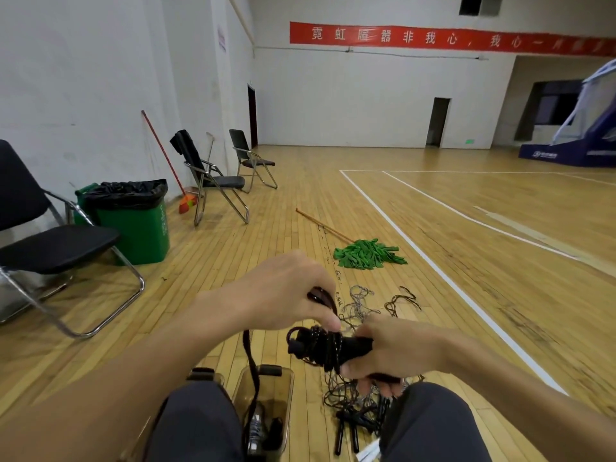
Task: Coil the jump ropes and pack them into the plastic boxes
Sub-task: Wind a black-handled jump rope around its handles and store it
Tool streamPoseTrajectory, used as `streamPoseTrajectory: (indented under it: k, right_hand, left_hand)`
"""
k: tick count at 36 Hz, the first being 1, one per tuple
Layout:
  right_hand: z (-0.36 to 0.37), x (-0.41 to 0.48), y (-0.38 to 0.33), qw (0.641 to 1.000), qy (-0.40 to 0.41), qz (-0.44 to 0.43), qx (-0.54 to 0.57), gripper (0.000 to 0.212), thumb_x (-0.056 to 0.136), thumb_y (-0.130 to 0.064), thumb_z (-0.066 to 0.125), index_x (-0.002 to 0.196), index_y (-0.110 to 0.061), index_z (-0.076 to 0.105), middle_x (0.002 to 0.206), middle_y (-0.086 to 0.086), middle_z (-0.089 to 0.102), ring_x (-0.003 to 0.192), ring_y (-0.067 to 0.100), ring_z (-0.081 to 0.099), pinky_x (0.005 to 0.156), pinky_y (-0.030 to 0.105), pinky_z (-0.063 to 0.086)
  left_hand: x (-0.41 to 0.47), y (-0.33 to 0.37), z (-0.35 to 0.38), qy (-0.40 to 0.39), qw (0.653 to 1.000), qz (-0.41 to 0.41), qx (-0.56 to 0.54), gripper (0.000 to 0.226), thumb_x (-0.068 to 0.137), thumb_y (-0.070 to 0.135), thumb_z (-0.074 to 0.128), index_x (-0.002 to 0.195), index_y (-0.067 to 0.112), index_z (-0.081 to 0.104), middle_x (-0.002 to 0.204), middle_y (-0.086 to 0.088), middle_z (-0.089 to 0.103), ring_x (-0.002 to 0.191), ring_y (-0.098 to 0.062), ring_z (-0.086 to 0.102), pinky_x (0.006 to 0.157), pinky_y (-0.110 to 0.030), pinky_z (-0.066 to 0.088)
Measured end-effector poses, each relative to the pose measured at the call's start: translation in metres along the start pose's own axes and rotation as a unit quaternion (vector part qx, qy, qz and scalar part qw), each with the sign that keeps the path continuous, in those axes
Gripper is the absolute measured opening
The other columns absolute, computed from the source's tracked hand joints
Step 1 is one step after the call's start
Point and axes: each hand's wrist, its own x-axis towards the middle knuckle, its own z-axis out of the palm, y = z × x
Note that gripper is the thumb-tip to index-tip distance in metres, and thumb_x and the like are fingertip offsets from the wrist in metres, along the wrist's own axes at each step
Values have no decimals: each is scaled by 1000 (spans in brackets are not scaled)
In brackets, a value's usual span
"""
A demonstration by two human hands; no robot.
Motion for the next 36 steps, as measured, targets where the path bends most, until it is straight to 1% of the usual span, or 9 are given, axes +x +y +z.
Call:
streamPoseTrajectory:
  k: [5, 11, 14, 17, 21, 27, 30, 34, 36]
  right_hand:
    - [5, -15, -8, 999, -28, -24, 6, 22, 98, -29, 66, 82, -15, 64, 83, 5, 73, 60, 14, 61, 61, 24, 54]
    - [12, -28, -6, 999, -30, -31, 8, 25, 98, -31, 66, 77, -17, 64, 76, -2, 72, 59, 14, 61, 68, 31, 54]
    - [11, -33, -7, 998, -40, -36, 14, 25, 98, -31, 66, 77, -18, 65, 75, -3, 72, 61, 16, 61, 68, 31, 54]
    - [11, -36, -6, 998, -40, -43, 30, 24, 97, -31, 68, 78, -17, 66, 79, 2, 73, 64, 18, 63, 65, 30, 54]
    - [18, -39, -2, 997, -50, -50, 38, 23, 96, -29, 69, 78, -15, 66, 75, 1, 71, 63, 19, 63, 66, 31, 55]
    - [31, -40, 9, 992, -66, -61, 91, 17, 95, -21, 72, 82, -11, 65, 77, 5, 69, 62, 17, 63, 63, 30, 57]
    - [32, -40, 15, 989, -52, -73, 114, 11, 91, -12, 74, 90, -5, 65, 75, 6, 67, 63, 18, 63, 63, 29, 56]
    - [30, -41, 21, 983, -43, -101, 145, 17, 88, 0, 72, 86, -15, 64, 73, 7, 66, 66, 21, 63, 66, 30, 56]
    - [31, -42, 23, 980, -39, -112, 158, 21, 89, 3, 70, 86, -15, 61, 72, 2, 65, 66, 18, 64, 67, 31, 56]
  left_hand:
    - [3, -8, -2, 2, 986, 9, -164, 21, 78, 35, 84, 87, 19, 74, 72, 6, 69, 65, -8, 64, 64, -24, 53]
    - [4, -14, 9, -27, 953, -25, -302, 29, 79, 22, 84, 100, 12, 67, 62, 2, 66, 60, -8, 62, 62, -12, 46]
    - [5, -15, 14, -35, 937, -22, -346, 23, 80, 18, 82, 97, 10, 68, 69, -1, 68, 63, -11, 63, 64, -15, 48]
    - [7, -14, 19, -35, 921, -30, -386, 16, 81, 16, 81, 92, 11, 70, 74, -8, 68, 64, -14, 62, 56, -15, 45]
    - [5, -15, 37, -62, 892, -38, -445, 13, 78, 20, 78, 87, 15, 70, 67, -8, 64, 57, -15, 51, 48, -21, 37]
    - [0, -18, 83, -75, 819, -48, -566, 24, 67, 36, 80, 78, 18, 69, 66, 8, 64, 56, -5, 57, 52, -14, 43]
    - [4, -21, 100, -82, 787, -42, -610, 34, 61, 52, 87, 74, 25, 73, 69, 7, 65, 60, -7, 60, 60, -18, 50]
    - [11, -20, 116, -53, 735, -46, -674, 44, 51, 57, 92, 67, 21, 72, 65, 8, 64, 55, -5, 59, 58, -21, 50]
    - [14, -16, 121, -35, 744, -36, -666, 44, 52, 59, 91, 65, 22, 71, 66, 10, 65, 55, -3, 57, 60, -24, 47]
